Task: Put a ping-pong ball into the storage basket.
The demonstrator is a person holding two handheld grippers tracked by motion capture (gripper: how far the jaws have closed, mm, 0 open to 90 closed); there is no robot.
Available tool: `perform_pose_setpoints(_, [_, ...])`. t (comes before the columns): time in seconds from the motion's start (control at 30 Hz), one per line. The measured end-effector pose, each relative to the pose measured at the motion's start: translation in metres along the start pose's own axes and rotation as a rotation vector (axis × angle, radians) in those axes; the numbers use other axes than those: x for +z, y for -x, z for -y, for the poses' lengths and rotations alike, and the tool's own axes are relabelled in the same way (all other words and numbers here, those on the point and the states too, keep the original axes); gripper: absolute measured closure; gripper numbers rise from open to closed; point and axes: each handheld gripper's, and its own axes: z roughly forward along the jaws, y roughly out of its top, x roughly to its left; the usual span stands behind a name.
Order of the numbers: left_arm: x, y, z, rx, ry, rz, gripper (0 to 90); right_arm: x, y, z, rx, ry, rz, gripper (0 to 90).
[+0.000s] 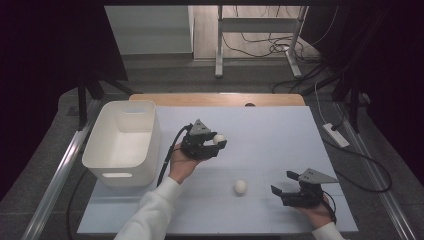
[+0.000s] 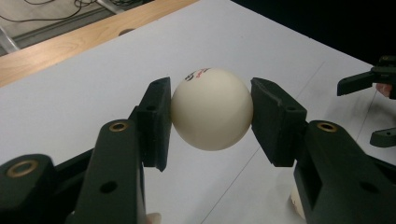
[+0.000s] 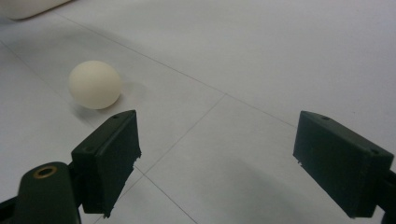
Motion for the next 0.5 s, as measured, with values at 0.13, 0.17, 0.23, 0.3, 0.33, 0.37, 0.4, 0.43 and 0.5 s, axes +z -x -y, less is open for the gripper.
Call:
perform_pose_setpoints(0.13, [-0.0017,-0.0013,0.0013,-0.001,0.000,-0.003,50.9,0.0001,0.0000,0.0000,0.001,-0.001,0.000,14.3])
perform_pose_setpoints(0.17, [-0.0021,-0.0019,0.0022,-0.004,0.001,-0.002,50.9,0.0001,0.0001,0.0001,0.002,-0.002,0.001,14.3])
perform_pose_setpoints(0.23, [-0.0024,-0.0028,0.0029,-0.005,0.000,-0.003,50.9,0.0003,0.0002,0.0002,0.003,-0.005,0.001,14.3])
perform_pose_setpoints(0.3, [-0.0028,-0.0046,0.0042,-0.009,-0.007,-0.003,50.8,0.0004,0.0004,0.0005,0.003,-0.009,0.003,14.3])
perform_pose_setpoints(0.33, [-0.0029,-0.0056,0.0050,-0.011,-0.010,-0.002,50.9,0.0004,0.0004,0.0005,0.003,-0.009,0.003,14.3])
perform_pose_setpoints(0.37, [-0.0031,-0.0064,0.0063,-0.015,-0.012,-0.002,50.9,0.0003,0.0005,0.0006,0.004,-0.009,0.004,14.3])
perform_pose_setpoints(0.4, [-0.0034,-0.0068,0.0069,-0.013,-0.018,0.000,50.9,0.0003,0.0006,0.0006,0.005,-0.009,0.004,14.3])
perform_pose_setpoints(0.43, [-0.0033,-0.0068,0.0071,-0.009,-0.022,-0.001,50.9,0.0004,0.0007,0.0006,0.004,-0.011,0.005,14.3])
perform_pose_setpoints(0.5, [-0.0048,-0.0073,0.0063,-0.005,-0.015,-0.004,51.0,0.0009,0.0010,0.0008,0.005,-0.014,0.005,14.2])
